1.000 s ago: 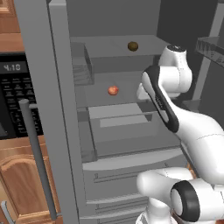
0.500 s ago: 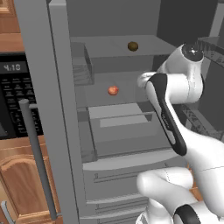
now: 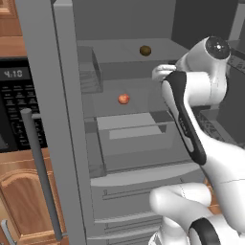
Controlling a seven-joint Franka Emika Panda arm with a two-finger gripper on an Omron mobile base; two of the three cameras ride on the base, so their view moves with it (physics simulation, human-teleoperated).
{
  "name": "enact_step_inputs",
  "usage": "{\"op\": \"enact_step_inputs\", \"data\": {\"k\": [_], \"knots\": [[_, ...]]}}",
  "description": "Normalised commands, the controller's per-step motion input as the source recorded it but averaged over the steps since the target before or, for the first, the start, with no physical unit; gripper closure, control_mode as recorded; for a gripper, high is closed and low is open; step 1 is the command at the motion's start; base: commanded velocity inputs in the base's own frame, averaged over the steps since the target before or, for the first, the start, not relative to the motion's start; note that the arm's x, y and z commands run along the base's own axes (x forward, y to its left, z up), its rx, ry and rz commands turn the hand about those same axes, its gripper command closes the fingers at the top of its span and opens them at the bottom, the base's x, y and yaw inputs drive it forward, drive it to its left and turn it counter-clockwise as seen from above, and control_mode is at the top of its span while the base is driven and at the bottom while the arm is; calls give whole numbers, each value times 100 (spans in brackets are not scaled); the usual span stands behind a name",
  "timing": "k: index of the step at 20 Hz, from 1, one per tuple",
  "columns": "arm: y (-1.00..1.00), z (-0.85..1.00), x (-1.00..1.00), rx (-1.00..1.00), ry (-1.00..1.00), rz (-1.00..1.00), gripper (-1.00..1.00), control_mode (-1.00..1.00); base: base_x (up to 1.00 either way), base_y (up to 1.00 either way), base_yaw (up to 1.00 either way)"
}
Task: Place the cold items (kiwi and peach) from the fridge in one tupperware on the dining counter. Place the warm items (hot dog and kebab skewer) in the stove area in another tupperware.
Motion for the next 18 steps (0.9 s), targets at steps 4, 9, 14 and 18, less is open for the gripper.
{"op": "enact_step_inputs", "data": {"k": [4, 9, 14, 18], "knots": [[0, 25, 6, -1, -13, -9, -100, -100, 0, 0, 0], [-1, 36, 41, 0, -9, -5, -100, -100, 0, 0, 0], [-11, 5, 76, 0, 2, 0, -100, -100, 0, 0, 0], [-2, 3, 90, 0, 8, 1, -100, -100, 0, 0, 0]]}}
